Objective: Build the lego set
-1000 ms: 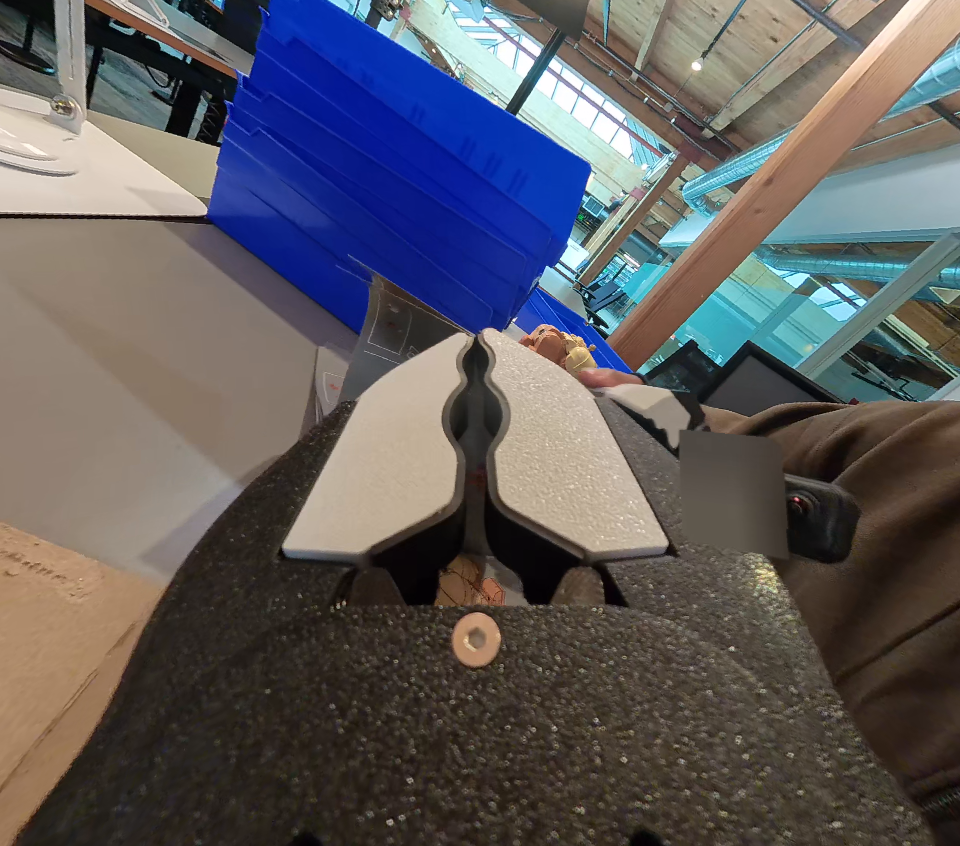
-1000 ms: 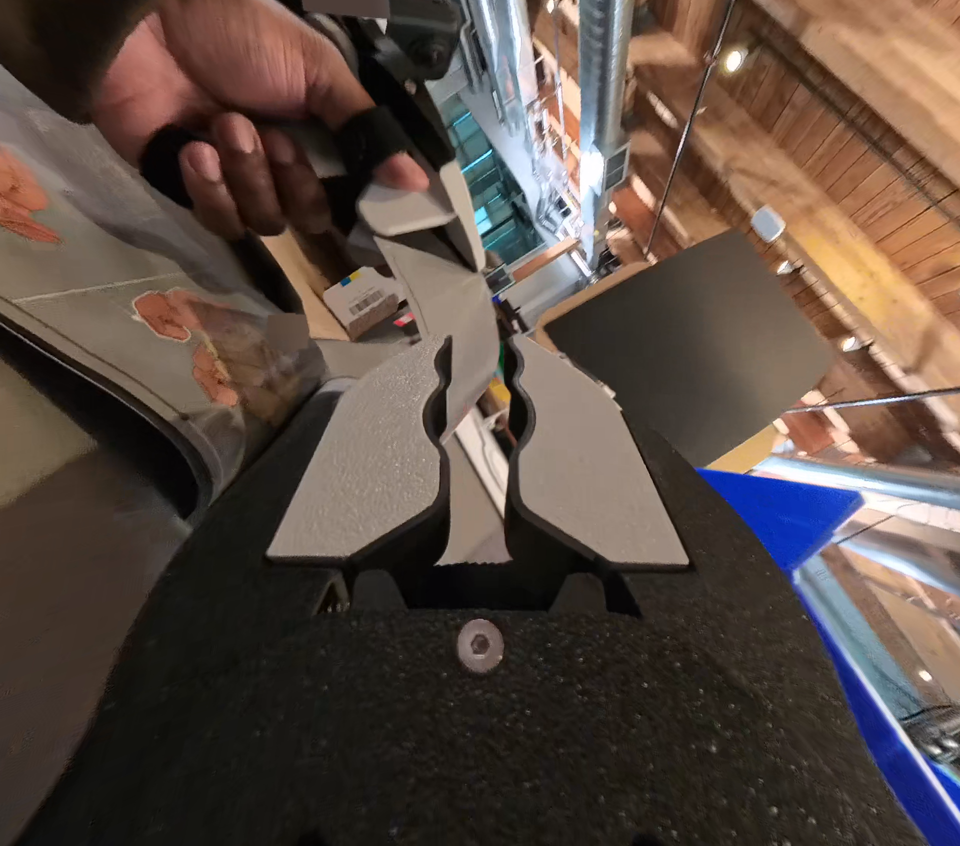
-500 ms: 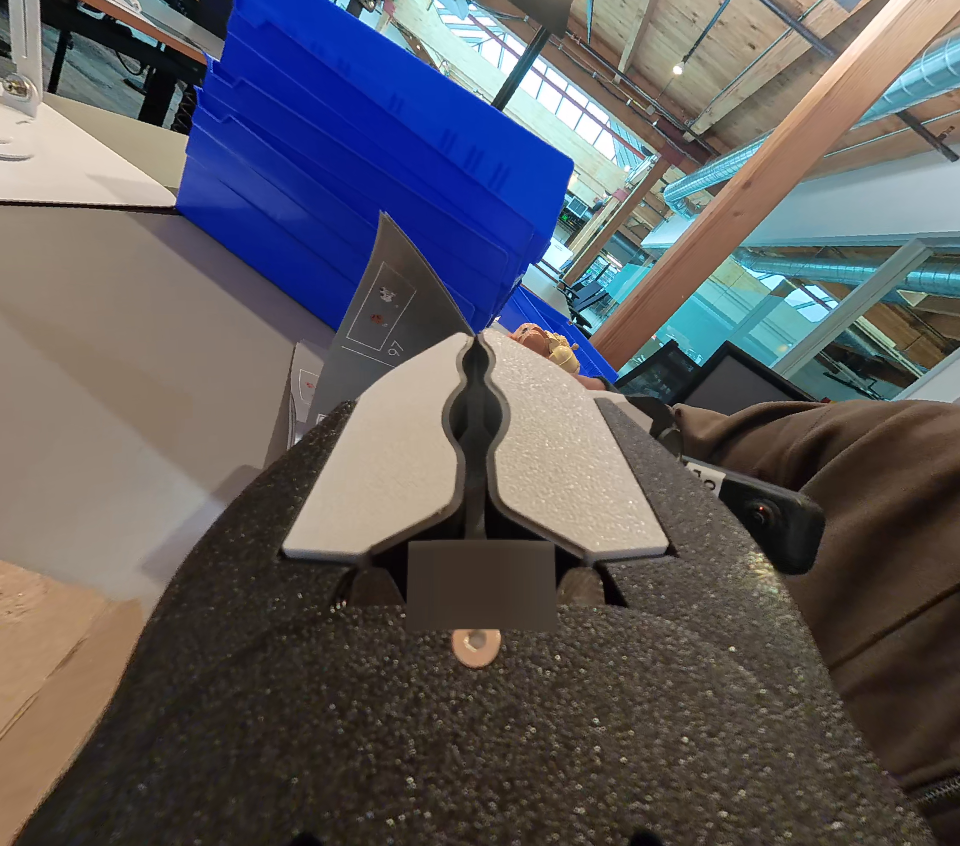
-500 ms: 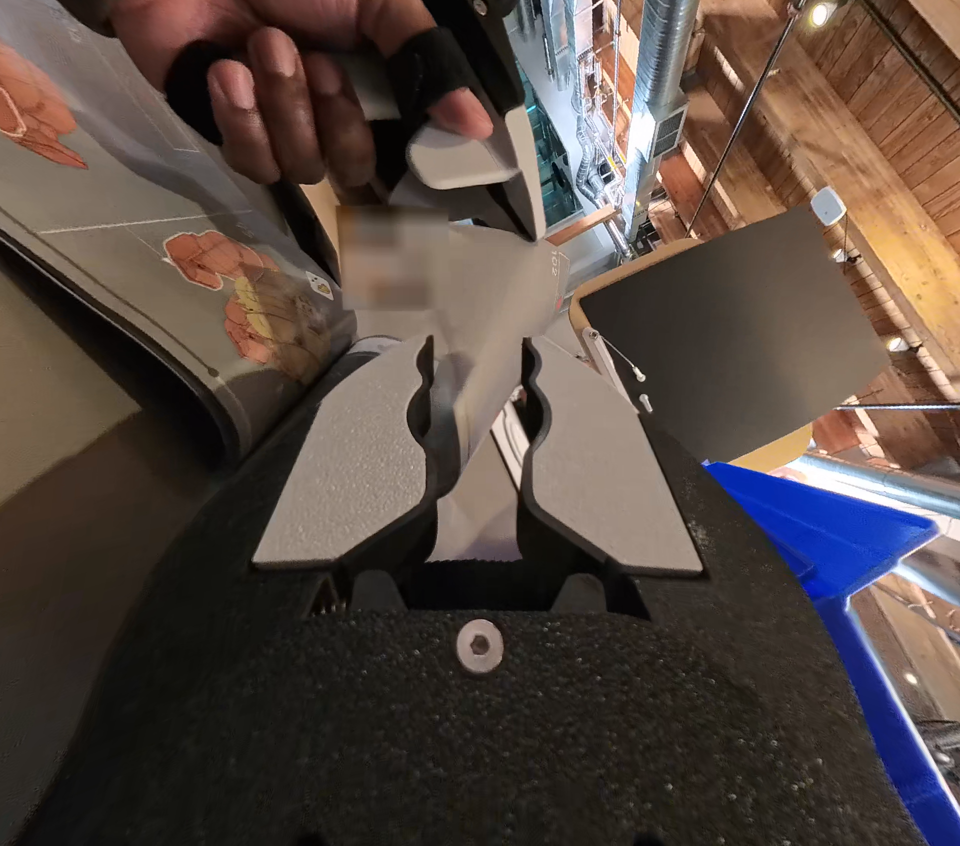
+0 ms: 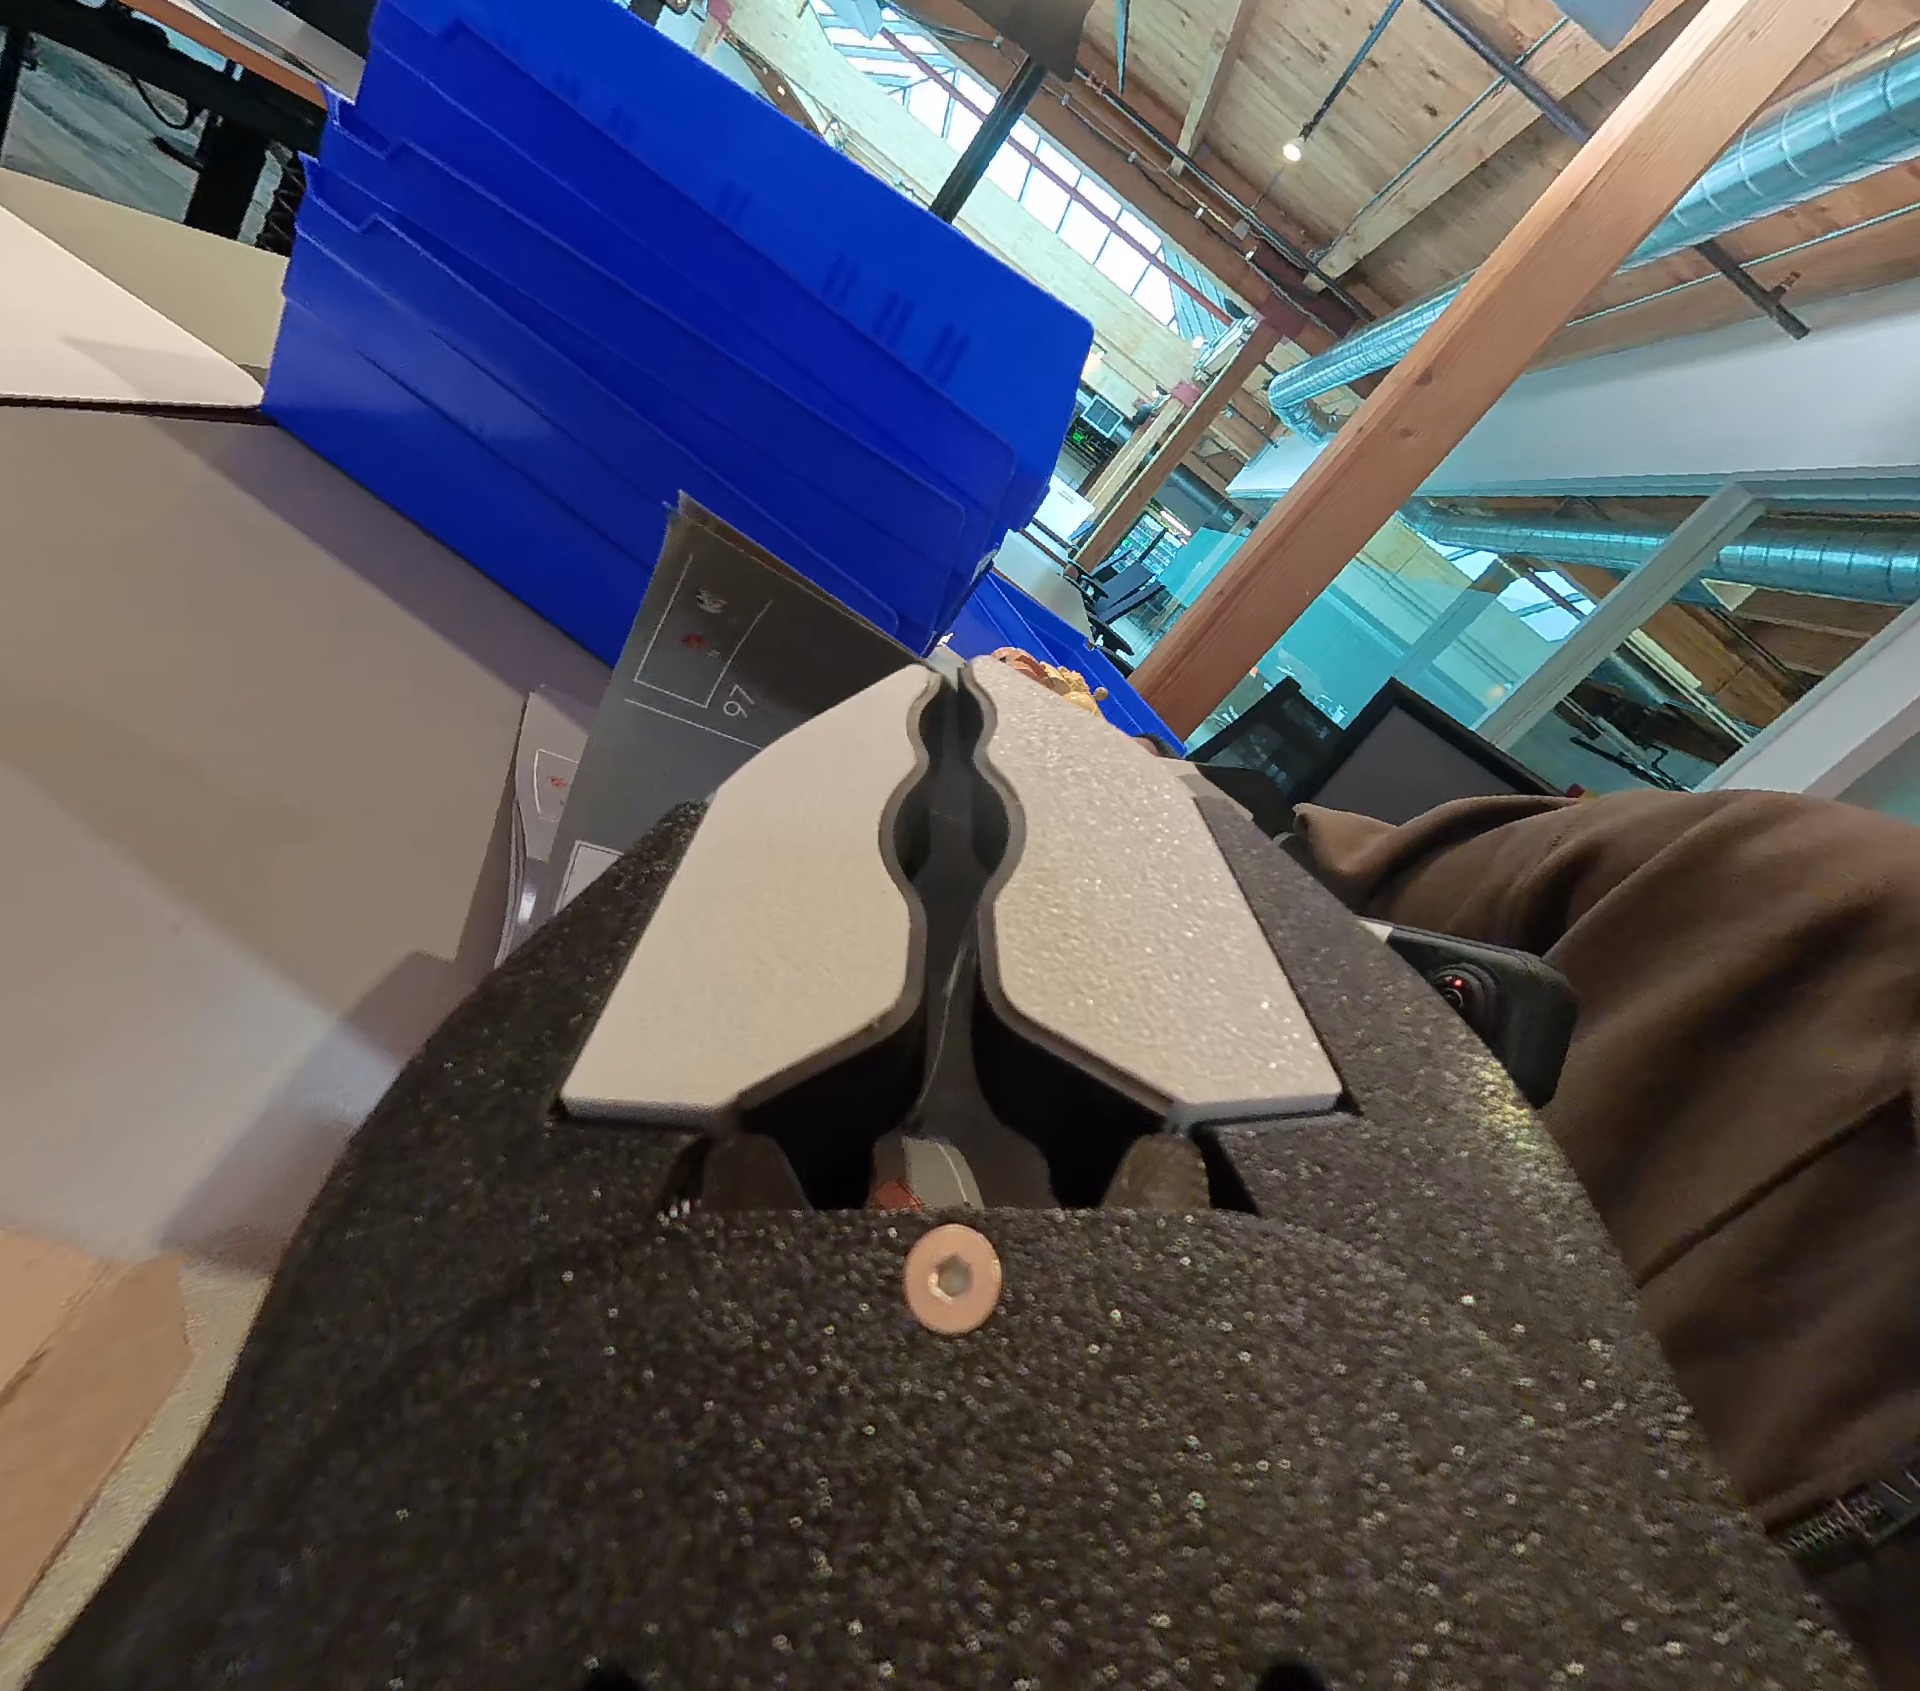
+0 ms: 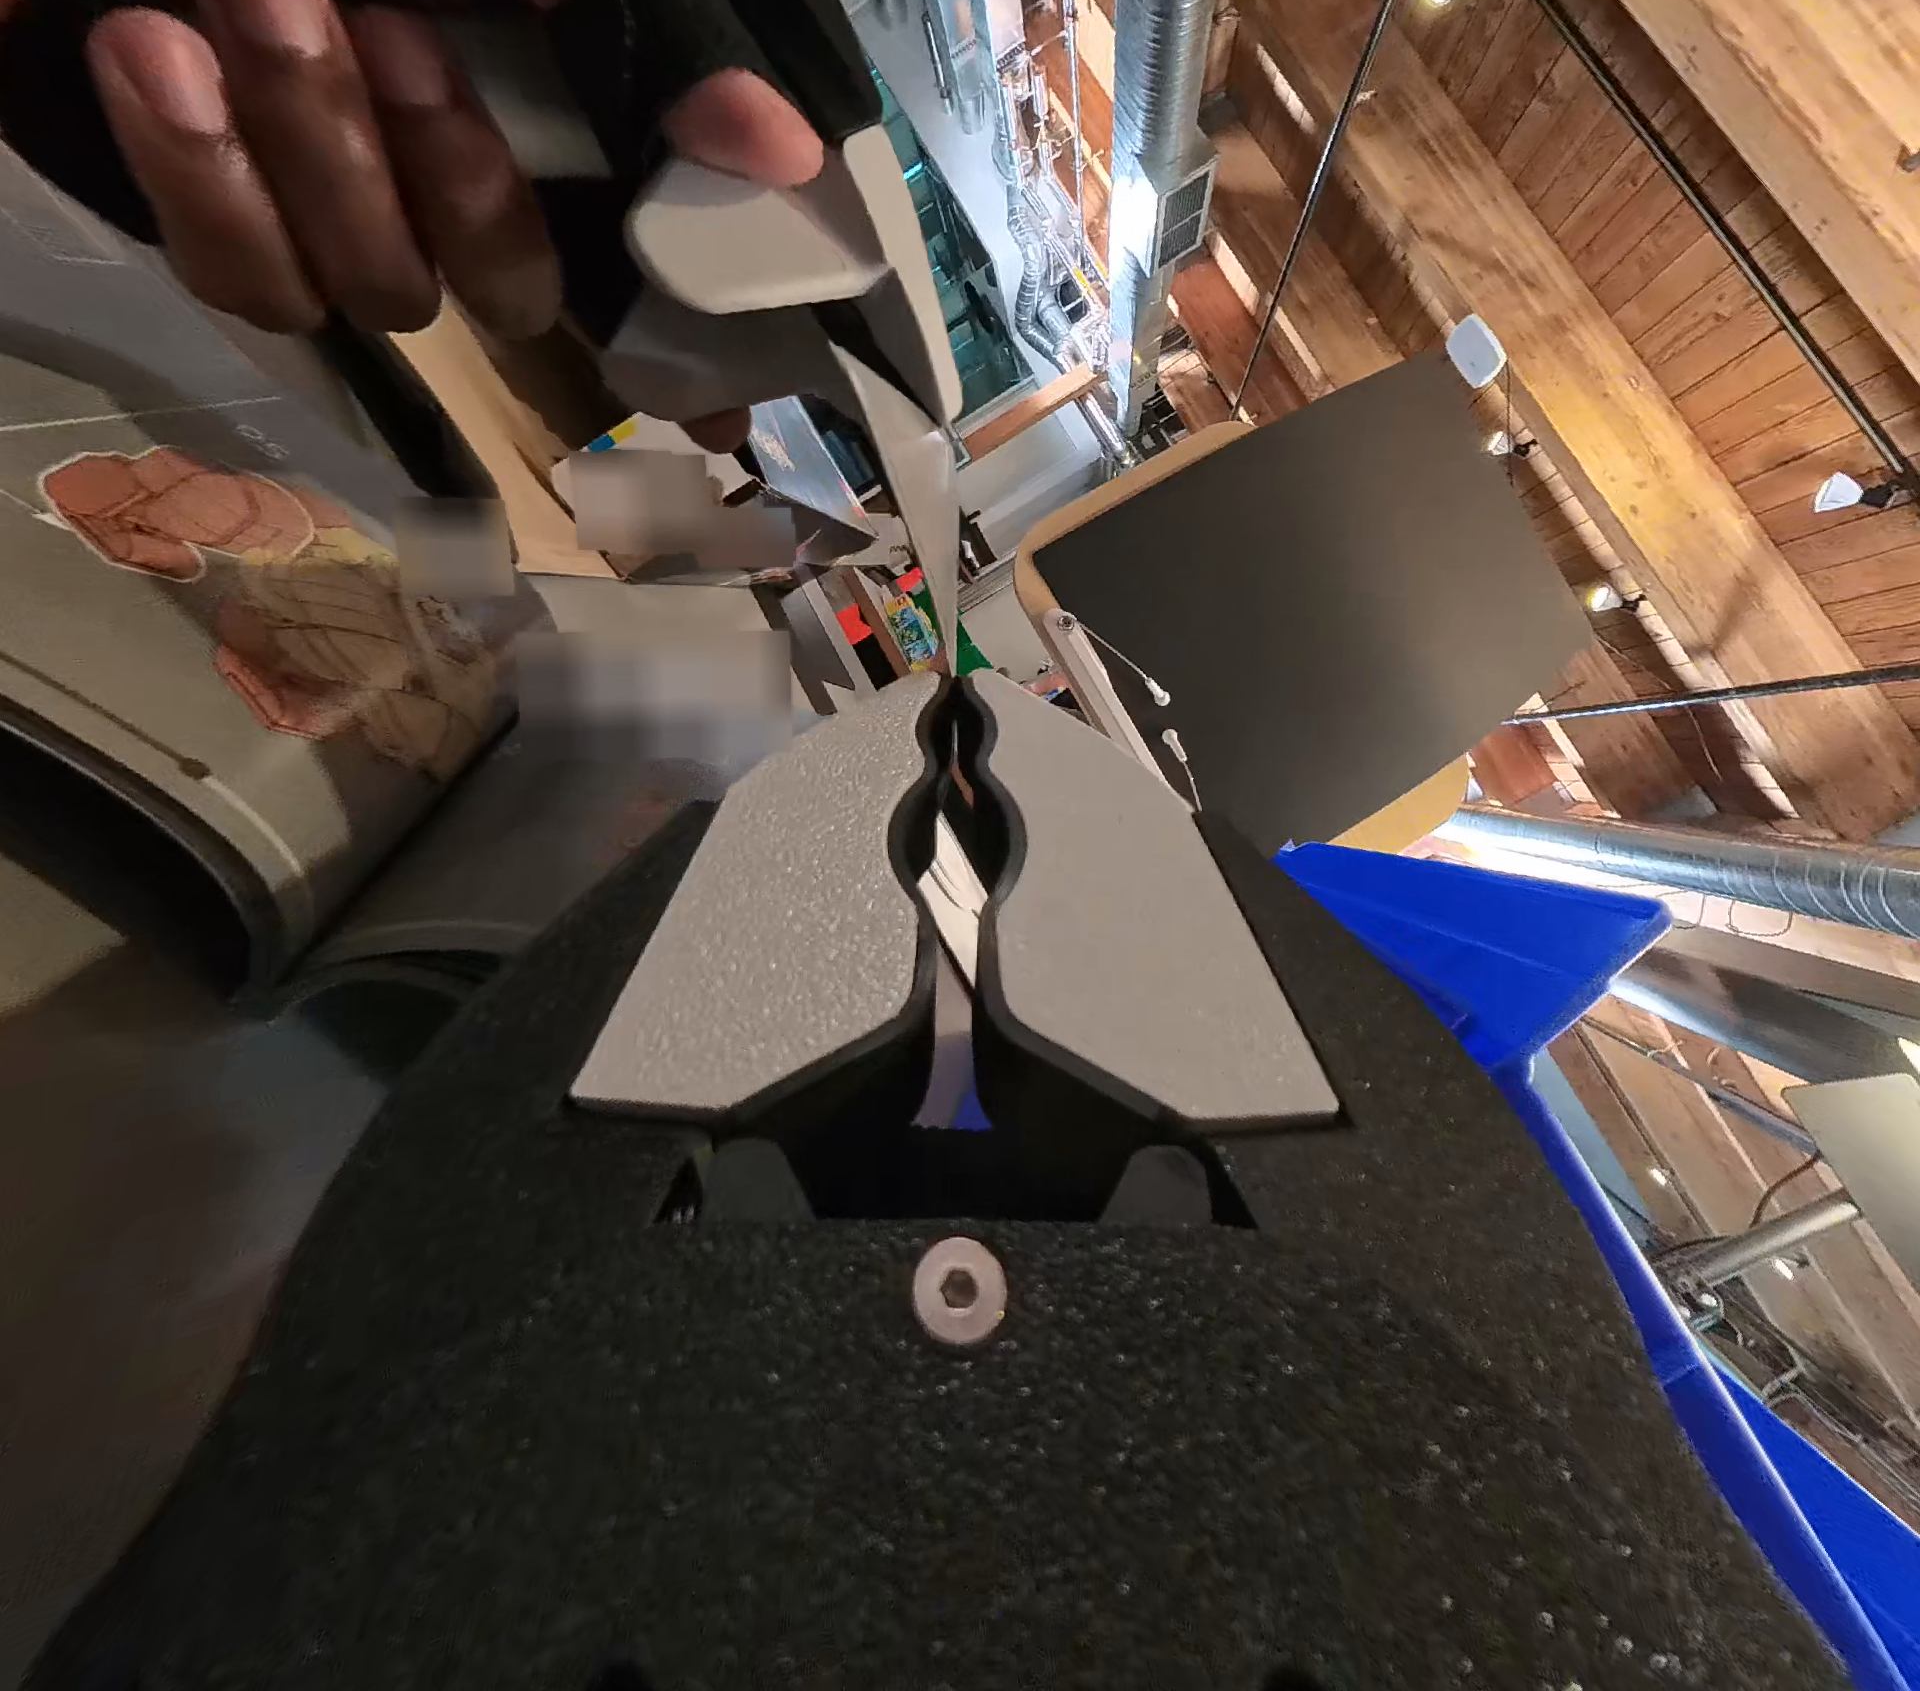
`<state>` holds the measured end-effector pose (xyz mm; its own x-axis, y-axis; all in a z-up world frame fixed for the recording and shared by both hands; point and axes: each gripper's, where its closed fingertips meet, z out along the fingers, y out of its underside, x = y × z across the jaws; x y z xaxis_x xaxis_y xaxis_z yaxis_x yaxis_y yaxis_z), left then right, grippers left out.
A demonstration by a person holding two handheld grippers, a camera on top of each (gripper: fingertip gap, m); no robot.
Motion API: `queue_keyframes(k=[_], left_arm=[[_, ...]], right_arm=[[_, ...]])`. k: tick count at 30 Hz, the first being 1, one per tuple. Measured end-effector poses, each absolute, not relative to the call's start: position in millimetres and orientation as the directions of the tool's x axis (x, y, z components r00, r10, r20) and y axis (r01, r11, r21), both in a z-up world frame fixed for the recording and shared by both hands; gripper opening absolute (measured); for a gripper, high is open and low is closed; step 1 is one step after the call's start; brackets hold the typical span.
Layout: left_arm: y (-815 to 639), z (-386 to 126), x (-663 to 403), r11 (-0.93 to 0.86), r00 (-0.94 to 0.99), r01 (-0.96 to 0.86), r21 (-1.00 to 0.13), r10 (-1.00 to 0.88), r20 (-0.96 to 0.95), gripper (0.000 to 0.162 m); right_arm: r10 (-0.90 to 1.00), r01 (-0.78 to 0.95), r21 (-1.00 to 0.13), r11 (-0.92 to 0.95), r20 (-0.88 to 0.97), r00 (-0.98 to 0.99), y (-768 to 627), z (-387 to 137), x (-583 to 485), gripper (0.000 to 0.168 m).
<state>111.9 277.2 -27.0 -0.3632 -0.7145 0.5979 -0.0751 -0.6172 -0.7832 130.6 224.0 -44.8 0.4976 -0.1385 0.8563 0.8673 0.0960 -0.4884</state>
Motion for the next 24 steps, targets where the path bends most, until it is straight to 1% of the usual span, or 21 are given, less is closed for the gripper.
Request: queue_keyframes(k=[4,13,20,24], left_arm=[[276.2,-25.7,111.4,-0.642,-0.383,-0.081,-0.763,-0.687,0.618,0.003],[277.0,-22.5,109.9,-0.736,-0.438,-0.095,-0.671,-0.574,0.692,0.003],[272.8,-24.2,111.2,-0.736,-0.443,-0.113,-0.668,-0.564,0.697,0.004],[273.6,-25.6,111.1,-0.732,-0.437,-0.111,-0.673,-0.572,0.694,0.000]], right_arm=[[-0.148,0.862,-0.497,0.102,0.849,0.507,223.1,-42.2,132.3,0.000],[-0.154,0.858,-0.501,0.113,0.844,0.513,221.5,-40.1,132.4,0.000],[-0.151,0.859,-0.499,0.114,0.846,0.512,220.9,-40.8,131.5,0.000],[-0.133,0.861,-0.495,0.115,0.851,0.508,221.4,-43.8,129.0,0.003]])
